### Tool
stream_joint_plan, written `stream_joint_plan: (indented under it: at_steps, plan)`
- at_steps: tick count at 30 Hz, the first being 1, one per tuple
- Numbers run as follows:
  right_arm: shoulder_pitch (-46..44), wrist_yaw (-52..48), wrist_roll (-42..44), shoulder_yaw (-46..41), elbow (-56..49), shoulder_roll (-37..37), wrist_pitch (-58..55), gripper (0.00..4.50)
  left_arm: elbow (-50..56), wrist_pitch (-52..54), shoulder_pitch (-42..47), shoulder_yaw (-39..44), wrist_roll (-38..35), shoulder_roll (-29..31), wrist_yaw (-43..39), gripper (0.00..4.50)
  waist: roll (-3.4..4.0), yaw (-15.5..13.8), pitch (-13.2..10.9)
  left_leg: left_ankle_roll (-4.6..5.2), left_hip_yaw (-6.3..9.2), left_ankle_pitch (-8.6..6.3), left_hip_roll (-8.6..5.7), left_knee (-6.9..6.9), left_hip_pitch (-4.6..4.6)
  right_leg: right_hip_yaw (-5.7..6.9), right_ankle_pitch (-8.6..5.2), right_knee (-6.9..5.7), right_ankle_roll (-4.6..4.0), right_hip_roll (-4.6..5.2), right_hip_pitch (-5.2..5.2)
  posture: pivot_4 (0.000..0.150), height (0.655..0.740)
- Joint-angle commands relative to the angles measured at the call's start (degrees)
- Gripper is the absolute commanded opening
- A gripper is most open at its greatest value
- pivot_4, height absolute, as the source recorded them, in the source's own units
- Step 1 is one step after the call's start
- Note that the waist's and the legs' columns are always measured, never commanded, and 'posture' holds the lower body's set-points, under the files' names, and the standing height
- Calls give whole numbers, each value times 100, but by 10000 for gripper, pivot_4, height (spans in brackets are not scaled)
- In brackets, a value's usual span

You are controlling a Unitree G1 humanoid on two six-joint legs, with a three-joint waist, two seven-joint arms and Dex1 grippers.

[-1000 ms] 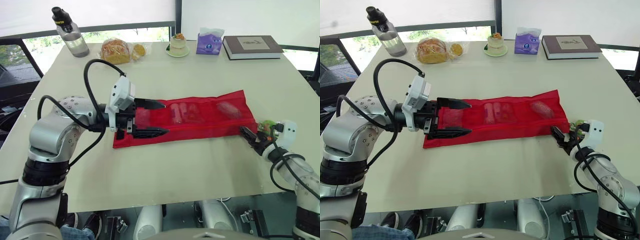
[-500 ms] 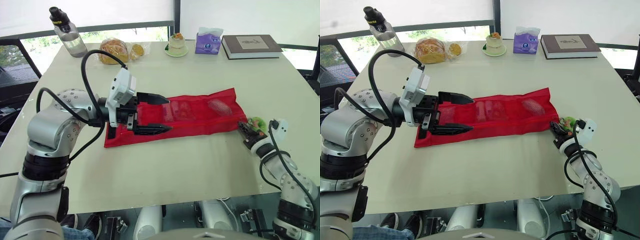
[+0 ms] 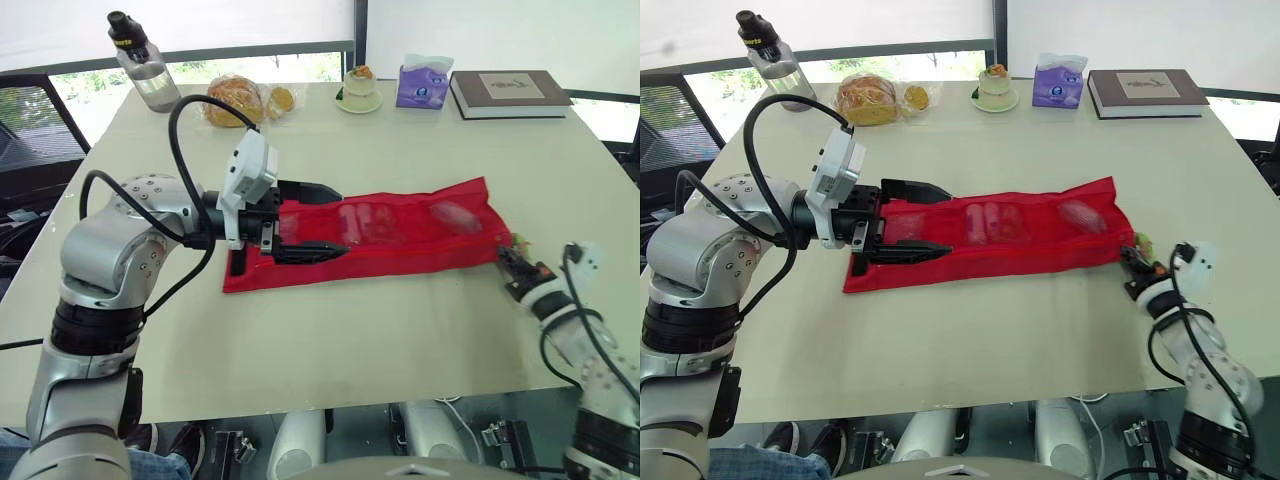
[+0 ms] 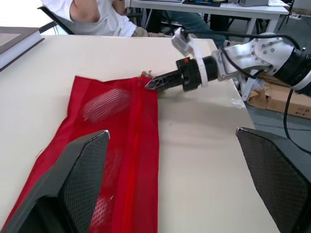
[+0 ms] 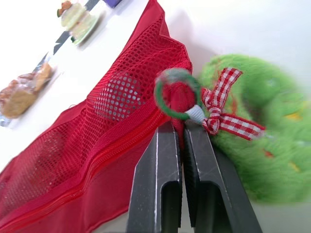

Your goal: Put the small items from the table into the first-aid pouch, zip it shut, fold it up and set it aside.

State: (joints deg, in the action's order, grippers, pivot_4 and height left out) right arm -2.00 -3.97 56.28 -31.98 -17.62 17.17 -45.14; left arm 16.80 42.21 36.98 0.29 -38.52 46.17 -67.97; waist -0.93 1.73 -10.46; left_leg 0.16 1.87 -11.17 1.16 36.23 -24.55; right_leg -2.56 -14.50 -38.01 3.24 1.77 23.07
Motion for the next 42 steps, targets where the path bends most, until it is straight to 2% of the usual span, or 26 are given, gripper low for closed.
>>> stream_joint_plan:
  at_steps: [1,4,6,11,19,21,23,29,33,38,40,41,42]
  plan:
    - [53,-41,237,-563,-353,461,112,235,57,-1,137,89,-99,-2,43,45000,0,3,0,0,0,0,-1,4,-4,-1,0,2,0,0,0,1500,7332]
    - [95,-405,241,-566,-587,1090,46,235,4,-5,177,82,-75,0,54,45000,0,28,0,0,-1,0,-6,9,-4,-5,0,0,3,-1,0,1500,7332]
    - [67,-444,352,-550,-653,1231,39,235,-20,-10,191,77,-60,3,48,45000,0,51,0,1,-1,0,-2,10,-1,-6,-2,-2,6,-6,0,1500,7332]
    - [-338,-1076,441,189,-1301,2161,-268,235,-79,6,277,65,-55,18,44,45000,4,70,0,1,-3,0,5,9,-7,-11,-1,-5,6,-16,10,1500,7332]
    - [-1857,-2677,-676,3009,-1594,3417,-643,235,-111,-27,285,53,15,128,53,45000,0,45,-2,1,7,0,7,15,-19,-3,-1,-4,4,-21,16,1500,7332]
    - [-2156,-2817,-876,3372,-1464,3413,-699,235,-137,-37,300,57,26,158,49,45000,-2,26,-3,1,7,0,6,15,-22,-3,0,0,4,-19,18,1500,7332]
    - [-2696,-3071,-1334,4187,-1281,3331,-839,235,-113,-8,292,101,-1,205,58,45000,-3,34,-3,0,6,0,4,15,-25,-3,0,0,3,-16,18,1500,7332]
    - [-3665,-3449,-2275,5657,-804,2700,-1020,235,165,161,110,299,-129,350,261,45000,-6,68,-4,0,5,1,10,17,-23,-4,6,-9,-5,-22,26,1500,7332]
    - [-3772,-3763,-2826,6104,-739,2809,-978,235,291,224,-43,447,-153,421,403,45000,-6,32,-5,0,7,1,10,17,-33,-2,7,-18,-9,-21,37,1500,7332]
    - [-3777,-3793,-2957,6052,-788,2345,-929,235,452,318,-268,631,-256,439,663,45000,-9,52,-4,0,2,1,7,18,-30,-5,8,-18,-8,-16,37,1500,7332]
    - [-3747,-3928,-2997,6037,-798,2298,-892,6954,499,371,-323,647,-290,413,773,45000,-9,53,-4,0,3,1,10,19,-28,-4,8,-25,-7,-19,37,1500,7332]
    - [-3719,-3998,-3003,6012,-815,2314,-893,8464,502,401,-359,661,-307,406,828,45000,-9,51,-4,0,4,1,10,19,-25,-4,8,-31,-8,-19,37,1500,7332]
    - [-3683,-4066,-2995,5950,-841,2359,-890,13330,490,450,-407,701,-325,388,940,45000,-9,51,-4,0,3,1,9,19,-25,-5,7,-34,-8,-19,37,1500,7332]
